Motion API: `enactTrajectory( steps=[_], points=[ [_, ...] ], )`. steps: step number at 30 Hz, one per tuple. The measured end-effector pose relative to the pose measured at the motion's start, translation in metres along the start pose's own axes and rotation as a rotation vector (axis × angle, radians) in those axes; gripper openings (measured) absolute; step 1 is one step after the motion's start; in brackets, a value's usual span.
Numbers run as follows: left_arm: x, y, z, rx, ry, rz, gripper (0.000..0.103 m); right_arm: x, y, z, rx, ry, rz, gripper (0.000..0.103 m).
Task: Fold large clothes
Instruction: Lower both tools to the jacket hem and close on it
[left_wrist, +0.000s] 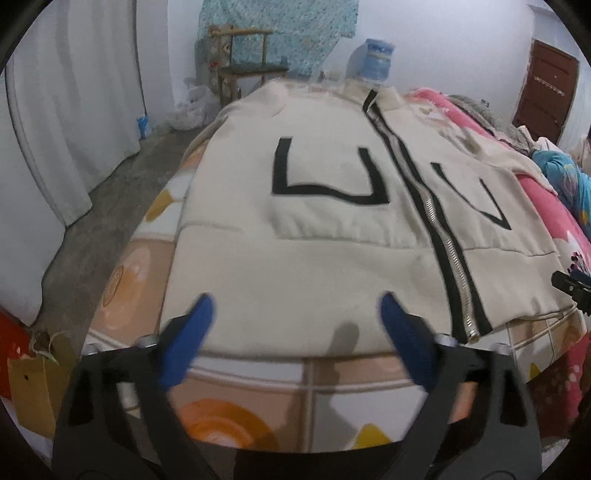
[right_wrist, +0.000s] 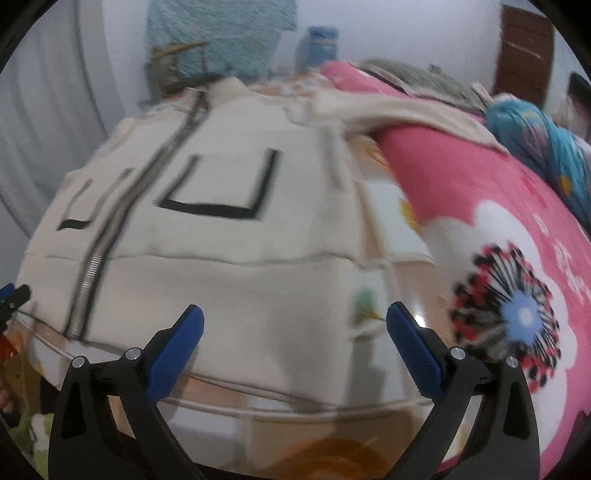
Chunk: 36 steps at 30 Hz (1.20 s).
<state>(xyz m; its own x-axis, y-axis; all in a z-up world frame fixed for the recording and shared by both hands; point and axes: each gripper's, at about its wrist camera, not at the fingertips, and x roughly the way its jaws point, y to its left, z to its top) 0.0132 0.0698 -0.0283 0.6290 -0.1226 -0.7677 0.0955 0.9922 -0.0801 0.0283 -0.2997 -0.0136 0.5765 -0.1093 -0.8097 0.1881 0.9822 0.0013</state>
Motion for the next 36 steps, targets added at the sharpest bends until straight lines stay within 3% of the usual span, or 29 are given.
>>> enactTrajectory(
  steps=[3,10,12,16,24,30,33,36],
  points=[
    [0.004,0.012,-0.001,-0.058,0.024,0.0,0.068,0.004,-0.009,-0.003,0.007,0.013,-0.015,0.088],
    [-0.023,0.032,0.009,-0.097,-0.104,0.028,0.068,0.002,-0.01,-0.009,-0.013,-0.003,0.001,0.082],
    [-0.015,0.038,0.013,-0.1,-0.089,0.057,0.068,0.005,-0.01,-0.009,-0.02,-0.012,0.004,0.081],
    [0.01,0.053,0.012,-0.141,-0.008,0.055,0.049,0.007,-0.007,-0.009,-0.047,-0.007,0.001,0.072],
    [0.018,0.059,0.01,-0.153,-0.005,0.058,0.044,0.01,-0.007,-0.01,-0.039,-0.011,-0.006,0.061],
    [0.027,0.062,0.016,-0.147,0.006,0.102,0.044,0.026,-0.004,0.0,-0.046,-0.038,-0.018,0.056],
    [0.028,0.059,0.016,-0.131,-0.003,0.112,0.034,0.028,-0.002,0.001,-0.051,-0.044,-0.013,0.046],
    [0.026,0.051,0.015,-0.082,-0.022,0.132,0.014,0.026,-0.006,0.003,-0.039,-0.049,-0.021,0.024]
  ],
)
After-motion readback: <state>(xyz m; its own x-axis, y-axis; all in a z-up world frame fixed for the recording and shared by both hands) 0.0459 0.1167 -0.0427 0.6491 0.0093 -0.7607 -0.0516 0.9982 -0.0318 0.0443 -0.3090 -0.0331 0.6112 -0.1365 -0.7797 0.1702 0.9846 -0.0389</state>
